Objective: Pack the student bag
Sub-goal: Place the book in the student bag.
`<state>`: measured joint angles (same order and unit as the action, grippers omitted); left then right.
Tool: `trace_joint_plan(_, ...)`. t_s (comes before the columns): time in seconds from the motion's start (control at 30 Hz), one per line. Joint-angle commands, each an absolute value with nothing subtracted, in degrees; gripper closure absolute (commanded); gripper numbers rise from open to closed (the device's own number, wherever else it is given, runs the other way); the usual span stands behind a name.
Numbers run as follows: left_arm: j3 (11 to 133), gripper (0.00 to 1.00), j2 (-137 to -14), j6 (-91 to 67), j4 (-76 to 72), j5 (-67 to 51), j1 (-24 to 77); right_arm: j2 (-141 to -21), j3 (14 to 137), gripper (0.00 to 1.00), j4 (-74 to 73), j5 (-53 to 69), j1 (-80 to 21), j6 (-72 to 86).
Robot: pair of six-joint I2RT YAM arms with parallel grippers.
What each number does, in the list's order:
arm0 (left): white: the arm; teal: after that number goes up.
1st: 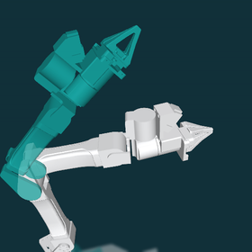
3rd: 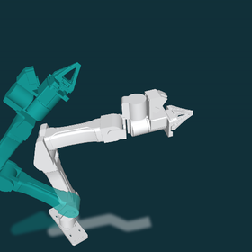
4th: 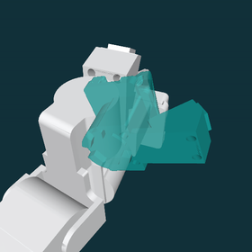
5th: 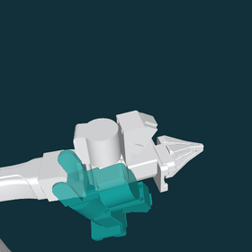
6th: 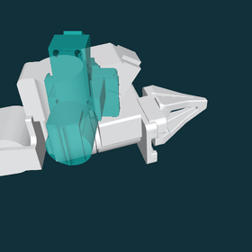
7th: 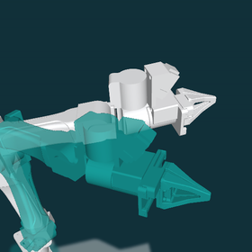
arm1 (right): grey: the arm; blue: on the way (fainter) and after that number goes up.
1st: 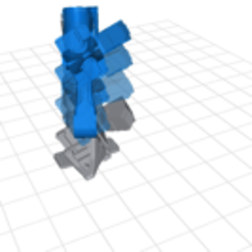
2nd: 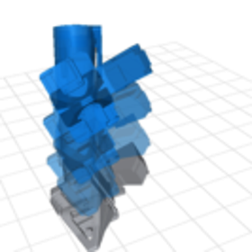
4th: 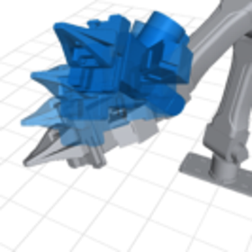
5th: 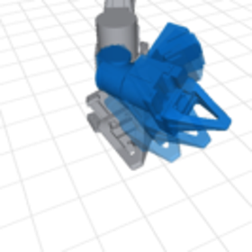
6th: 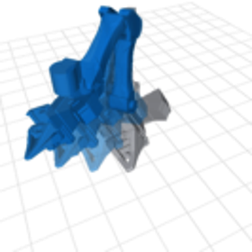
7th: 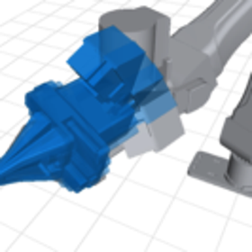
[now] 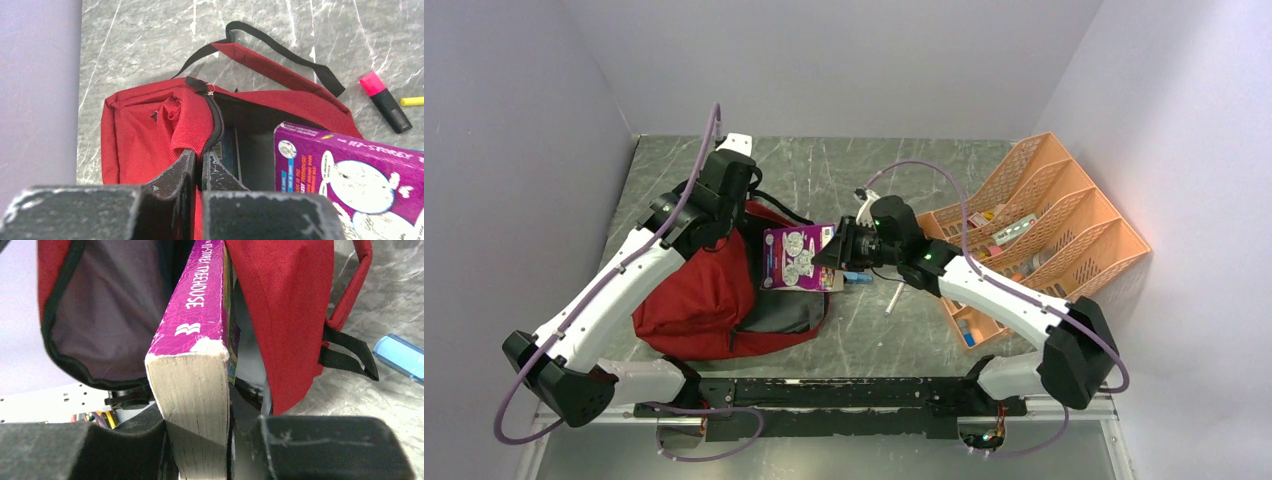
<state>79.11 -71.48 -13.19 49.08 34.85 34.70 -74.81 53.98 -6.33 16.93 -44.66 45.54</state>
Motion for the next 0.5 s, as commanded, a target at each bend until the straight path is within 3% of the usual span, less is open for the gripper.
trace_joint_plan(0.0,81.4,0.95,-71.1,-10.9,49.3,33.1,34.5,-77.7,57.1,1.0,3.7,19.9,-45.8,45.5)
trace_joint_plan(0.23,84.4,0.95,-71.0,-10.2,50.2,31.6,34.4,-83.3,55.2,1.0,17.6,26.9,-48.5,54.1)
trace_joint_plan(0.47,88.5,0.95,-72.0,-9.2,52.4,31.2,34.4,-91.0,56.6,1.0,29.1,23.9,-52.3,61.5)
